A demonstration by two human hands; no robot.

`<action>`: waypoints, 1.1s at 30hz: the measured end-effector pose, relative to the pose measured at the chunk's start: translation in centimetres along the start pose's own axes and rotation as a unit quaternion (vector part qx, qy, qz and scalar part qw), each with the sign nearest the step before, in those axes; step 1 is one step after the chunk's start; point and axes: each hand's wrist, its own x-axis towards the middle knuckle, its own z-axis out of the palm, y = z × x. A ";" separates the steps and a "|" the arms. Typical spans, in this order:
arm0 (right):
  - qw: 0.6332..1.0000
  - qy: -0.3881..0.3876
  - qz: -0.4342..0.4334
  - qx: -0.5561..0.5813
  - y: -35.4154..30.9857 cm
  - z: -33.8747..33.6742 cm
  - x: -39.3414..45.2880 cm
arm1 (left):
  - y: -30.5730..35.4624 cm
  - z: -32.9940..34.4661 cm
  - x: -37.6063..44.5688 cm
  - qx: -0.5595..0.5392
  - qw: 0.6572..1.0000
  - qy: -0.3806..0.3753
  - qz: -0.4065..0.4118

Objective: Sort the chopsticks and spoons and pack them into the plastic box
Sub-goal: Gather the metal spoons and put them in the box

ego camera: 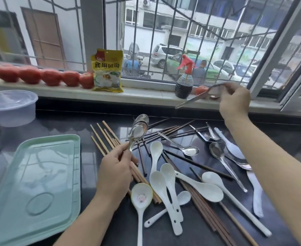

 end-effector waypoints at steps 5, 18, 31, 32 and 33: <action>0.921 -0.356 -0.106 0.117 -7.5 -1.9 -10.3 | 1.5 0.4 -1.5 -0.118 0.982 -0.106 -0.107; 0.967 -0.167 -0.189 -0.047 -5.9 4.1 -16.3 | 1.9 0.1 -1.6 -0.187 0.960 -0.156 -0.137; 0.976 -0.198 0.015 0.087 -5.9 3.8 -17.2 | 1.6 -0.2 -1.5 -0.280 0.915 -0.226 -0.183; 0.978 -0.192 0.004 0.080 -5.7 4.0 -17.3 | 1.6 -0.1 -1.5 -0.271 0.920 -0.219 -0.179; 0.980 -0.184 -0.006 0.071 -5.5 4.2 -17.5 | 1.6 0.1 -1.5 -0.257 0.928 -0.208 -0.171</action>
